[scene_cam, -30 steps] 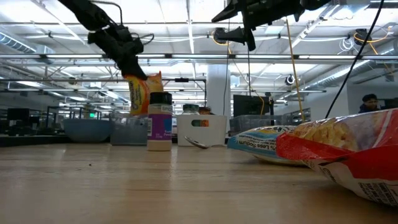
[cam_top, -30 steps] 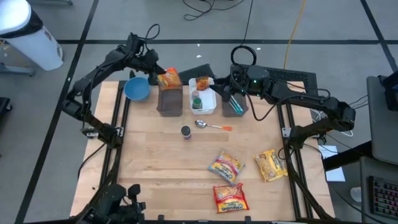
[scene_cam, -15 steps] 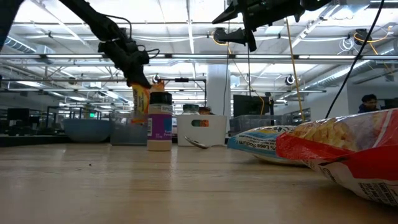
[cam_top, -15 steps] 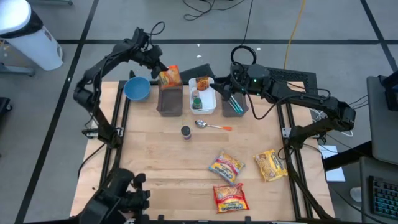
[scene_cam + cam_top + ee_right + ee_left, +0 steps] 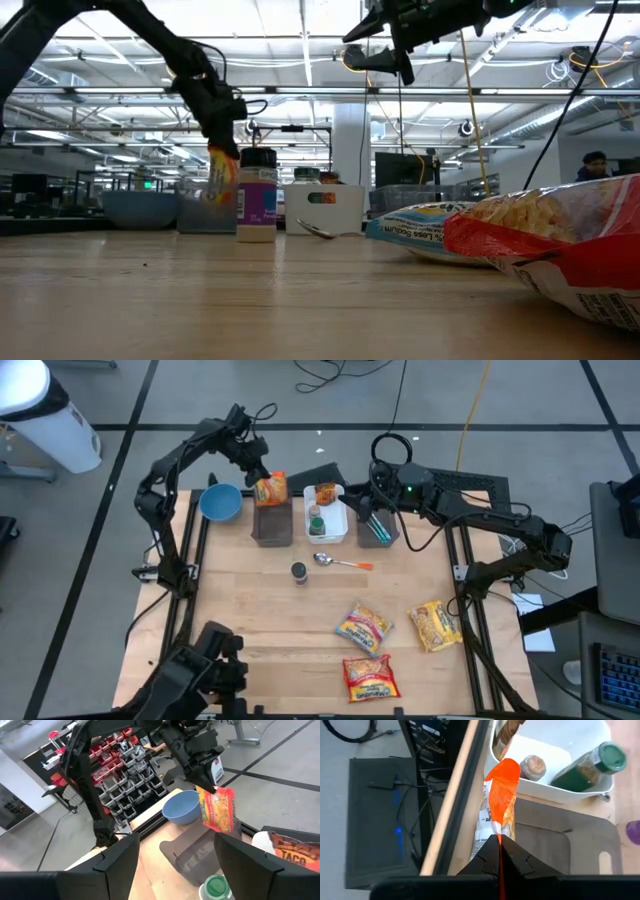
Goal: Pick & Place Food Item
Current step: Put the orange noodle pack into the left black bin, then put the orange spoon into the right black bin
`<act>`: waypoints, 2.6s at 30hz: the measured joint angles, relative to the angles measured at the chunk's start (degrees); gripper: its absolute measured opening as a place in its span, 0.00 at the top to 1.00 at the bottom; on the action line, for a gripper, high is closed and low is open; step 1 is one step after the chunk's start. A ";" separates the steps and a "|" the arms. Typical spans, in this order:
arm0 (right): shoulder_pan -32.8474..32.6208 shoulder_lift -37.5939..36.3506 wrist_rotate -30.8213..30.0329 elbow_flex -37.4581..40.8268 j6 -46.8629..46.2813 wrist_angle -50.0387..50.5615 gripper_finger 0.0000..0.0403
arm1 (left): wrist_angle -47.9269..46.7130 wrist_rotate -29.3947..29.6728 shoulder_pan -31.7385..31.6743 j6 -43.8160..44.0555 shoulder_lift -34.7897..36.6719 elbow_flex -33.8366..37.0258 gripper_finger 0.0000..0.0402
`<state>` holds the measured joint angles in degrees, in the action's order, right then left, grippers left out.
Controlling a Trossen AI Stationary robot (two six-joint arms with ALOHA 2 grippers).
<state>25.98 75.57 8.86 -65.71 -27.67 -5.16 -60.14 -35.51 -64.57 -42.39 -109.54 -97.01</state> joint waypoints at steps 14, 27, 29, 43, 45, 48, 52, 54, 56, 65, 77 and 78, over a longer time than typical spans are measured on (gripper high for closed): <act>1.81 0.00 0.13 0.00 0.01 0.31 0.38 | 1.77 1.46 1.39 -1.90 -1.05 0.00 1.00; 1.81 0.00 -0.02 0.00 0.03 0.70 0.38 | 3.99 1.09 2.20 -1.05 -2.69 0.02 1.00; 1.81 0.00 -0.02 0.00 0.03 0.71 0.38 | 3.87 1.09 2.20 -1.04 -2.69 0.02 0.99; 1.84 0.00 -0.02 0.00 0.03 0.69 0.38 | 4.06 2.94 2.39 -0.60 -2.69 0.04 0.98; 1.84 0.00 -0.04 0.00 0.05 0.73 0.38 | 4.06 3.50 2.39 -0.58 -2.69 0.04 0.98; 1.84 0.00 -0.02 0.00 0.04 0.71 0.38 | 4.11 4.32 2.39 -0.57 -2.69 0.04 0.97; 1.84 0.00 -0.02 0.00 0.03 0.71 0.38 | 4.33 4.55 2.39 -0.29 -2.69 0.04 0.92; 1.84 0.00 -0.02 0.00 0.03 0.71 0.38 | 4.38 4.57 2.38 -0.16 -2.69 0.04 0.90; 1.84 0.02 -0.02 0.00 0.03 0.71 0.38 | 4.66 4.57 2.37 -0.16 -2.69 0.04 0.87; 1.84 0.02 -0.02 0.00 0.03 0.71 0.38 | 6.76 6.98 2.35 1.19 -2.69 0.04 0.77; 1.84 0.02 0.00 0.00 0.27 0.71 0.38 | 6.84 8.31 2.09 3.65 -0.75 0.04 0.70; 1.84 0.02 0.00 0.00 0.27 0.71 0.38 | 6.82 8.24 2.09 3.96 -0.33 0.04 0.69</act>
<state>27.81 75.59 8.86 -65.71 -27.40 -4.45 -53.32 -27.27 -62.48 -38.43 -109.87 -96.97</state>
